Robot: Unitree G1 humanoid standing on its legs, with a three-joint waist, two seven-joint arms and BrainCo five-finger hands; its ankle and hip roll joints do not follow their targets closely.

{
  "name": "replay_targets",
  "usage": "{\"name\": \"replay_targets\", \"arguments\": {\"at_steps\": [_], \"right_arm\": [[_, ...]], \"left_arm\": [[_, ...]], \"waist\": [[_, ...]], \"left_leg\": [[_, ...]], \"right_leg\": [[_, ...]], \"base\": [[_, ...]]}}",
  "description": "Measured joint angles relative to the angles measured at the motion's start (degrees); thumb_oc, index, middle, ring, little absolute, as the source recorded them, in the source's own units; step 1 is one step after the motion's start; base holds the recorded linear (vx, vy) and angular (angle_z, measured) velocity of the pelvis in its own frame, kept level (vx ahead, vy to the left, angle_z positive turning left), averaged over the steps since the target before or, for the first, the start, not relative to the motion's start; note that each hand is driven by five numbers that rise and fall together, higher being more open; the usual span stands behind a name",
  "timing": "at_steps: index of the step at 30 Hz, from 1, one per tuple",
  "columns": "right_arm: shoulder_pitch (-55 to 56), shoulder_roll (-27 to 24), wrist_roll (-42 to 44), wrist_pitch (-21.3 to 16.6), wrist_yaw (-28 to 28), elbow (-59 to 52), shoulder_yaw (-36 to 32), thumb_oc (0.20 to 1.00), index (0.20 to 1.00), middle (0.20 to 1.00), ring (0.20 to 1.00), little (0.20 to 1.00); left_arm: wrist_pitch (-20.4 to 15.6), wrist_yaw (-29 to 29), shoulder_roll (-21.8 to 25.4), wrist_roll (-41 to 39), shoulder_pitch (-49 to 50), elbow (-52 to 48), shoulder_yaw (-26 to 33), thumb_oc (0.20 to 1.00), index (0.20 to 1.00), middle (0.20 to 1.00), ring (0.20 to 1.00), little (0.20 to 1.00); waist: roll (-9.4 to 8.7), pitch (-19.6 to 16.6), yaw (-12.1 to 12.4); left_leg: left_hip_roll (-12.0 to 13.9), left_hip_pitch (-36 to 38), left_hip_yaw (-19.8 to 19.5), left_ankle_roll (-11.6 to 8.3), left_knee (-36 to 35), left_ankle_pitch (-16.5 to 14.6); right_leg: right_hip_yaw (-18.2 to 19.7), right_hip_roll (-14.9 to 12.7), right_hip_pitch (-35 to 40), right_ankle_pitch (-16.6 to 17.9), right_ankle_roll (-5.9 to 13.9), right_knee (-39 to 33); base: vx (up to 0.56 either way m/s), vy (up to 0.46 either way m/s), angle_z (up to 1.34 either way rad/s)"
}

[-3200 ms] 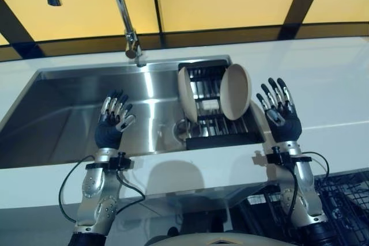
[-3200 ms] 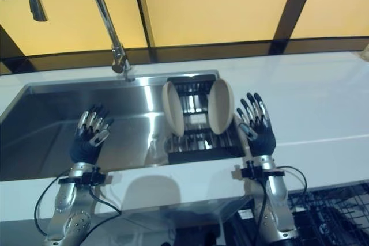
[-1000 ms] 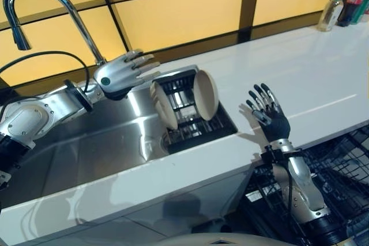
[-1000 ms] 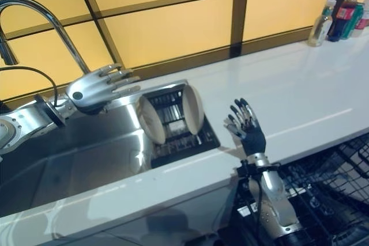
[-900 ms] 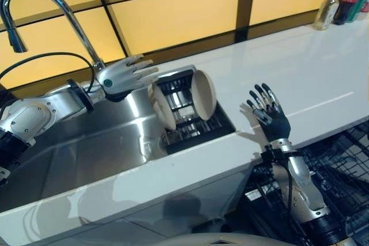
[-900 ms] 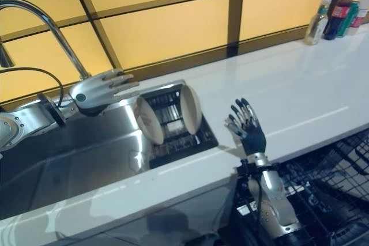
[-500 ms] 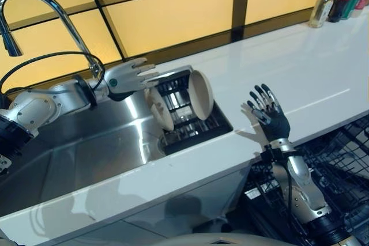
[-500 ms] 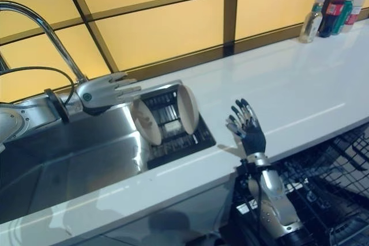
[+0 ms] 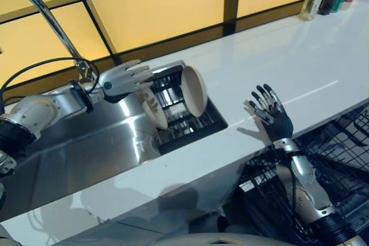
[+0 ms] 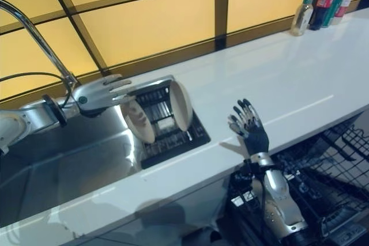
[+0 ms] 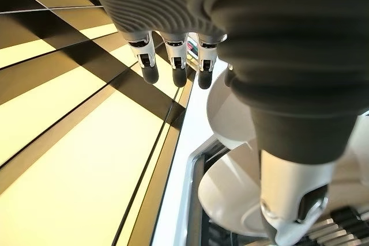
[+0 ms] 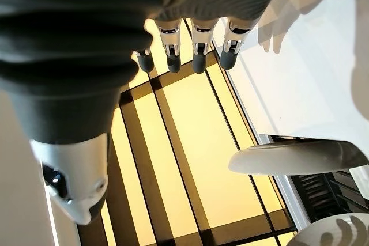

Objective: Pick up plates and place into dishwasher.

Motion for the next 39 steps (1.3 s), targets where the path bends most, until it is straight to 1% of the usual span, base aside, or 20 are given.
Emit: {"name": "replay_targets", "arguments": {"at_steps": [4,11,18,20,26,33,34,36,37,39], "right_arm": [[0.0,0.0,0.4,0.0,0.9,0.0,0.0,1.0,1.0,1.0,1.0,1.0],[0.1,-0.1,0.4,0.0,1.4,0.0,0.0,1.0,1.0,1.0,1.0,1.0],[0.1,-0.2,0.4,0.0,1.4,0.0,0.0,1.0,1.0,1.0,1.0,1.0],[0.1,-0.4,0.6,0.0,1.4,0.0,0.0,1.0,1.0,1.0,1.0,1.0],[0.1,-1.8,0.9,0.1,1.6,0.0,0.0,1.0,1.0,1.0,1.0,1.0],[0.1,-1.8,0.9,0.1,1.5,-0.1,0.0,1.0,1.0,1.0,1.0,1.0],[0.1,-1.8,0.9,0.1,1.5,-0.1,0.0,1.0,1.0,1.0,1.0,1.0],[0.0,-1.8,0.9,0.1,1.5,-0.1,0.1,1.0,1.0,1.0,1.0,1.0],[0.0,-1.8,0.9,0.1,1.5,-0.1,0.1,1.0,1.0,1.0,1.0,1.0],[0.0,-1.8,0.9,0.1,1.5,-0.1,0.1,1.0,1.0,1.0,1.0,1.0]], "left_arm": [[0.0,1.4,-0.8,0.0,1.8,0.3,0.0,1.0,1.0,1.0,1.0,1.0],[0.2,1.6,-1.8,1.3,3.5,1.7,0.0,1.0,1.0,1.0,1.0,1.0],[1.1,0.4,-2.1,1.2,4.9,3.1,0.0,1.0,1.0,1.0,1.0,1.0],[1.2,0.3,-3.2,1.2,5.3,4.8,0.0,1.0,1.0,1.0,1.0,1.0],[2.3,0.4,-4.7,1.2,5.7,7.3,0.0,1.0,1.0,1.0,1.0,1.0],[2.9,1.9,-9.2,1.1,5.7,11.1,0.1,1.0,1.0,1.0,1.0,1.0],[2.9,2.1,-9.5,1.1,5.7,11.5,0.1,1.0,1.0,1.0,1.0,1.0],[2.9,2.4,-9.7,1.1,5.7,12.1,0.1,1.0,1.0,1.0,1.0,1.0],[2.9,2.2,-9.7,1.1,5.7,12.7,0.0,0.944,0.944,0.944,0.944,0.944],[3.3,1.7,-10.2,1.1,5.8,14.0,0.0,0.727,0.727,0.727,0.727,0.727]], "waist": [[-0.07,0.4,0.0],[-0.32,1.5,-0.1],[-0.42,2.1,-1.3],[-0.34,2.1,-1.4],[-0.04,2.8,-1.5],[-0.35,3.4,-1.6],[-0.4,3.5,-1.7],[-0.56,3.6,-2.6],[-0.57,3.6,-2.7],[-0.58,3.6,-2.9]], "left_leg": [[0.3,0.0,0.2,-0.11,0.0,-0.1],[0.2,0.1,0.3,-0.12,0.0,-0.1],[0.2,0.2,0.4,-0.11,0.0,-0.1],[0.2,0.4,0.7,-0.12,0.0,-0.1],[0.3,1.0,1.1,-0.15,0.0,-0.1],[0.3,1.1,1.4,-0.15,0.0,-0.1],[0.3,1.1,1.5,-0.15,0.0,-0.1],[0.3,1.1,1.7,-0.16,0.0,-0.1],[0.4,1.1,1.7,-0.16,0.0,-0.1],[0.4,1.2,1.9,-0.19,0.0,-0.1]], "right_leg": [[0.1,0.2,0.0,0.0,0.0,0.0],[0.2,0.2,0.0,0.0,0.0,0.1],[0.3,0.2,0.0,0.0,0.0,0.1],[0.5,0.3,0.0,0.0,0.0,0.1],[1.0,0.4,0.3,0.1,0.05,0.4],[1.3,0.5,0.2,0.1,0.19,0.4],[1.4,0.5,0.2,0.2,0.19,0.4],[1.5,0.5,0.3,0.2,0.19,0.4],[1.5,0.6,0.3,0.2,0.19,0.4],[1.6,0.6,0.3,0.2,0.19,0.4]], "base": [[0.06,0.013,-0.02],[0.03,0.006,-0.01],[0.0,0.0,0.0],[0.02,0.001,-0.05],[0.01,0.002,-0.03],[0.0,-0.009,-0.02],[0.01,-0.018,-0.04],[0.0,0.0,0.0],[0.0,0.0,0.0],[0.02,-0.018,-0.04]]}}
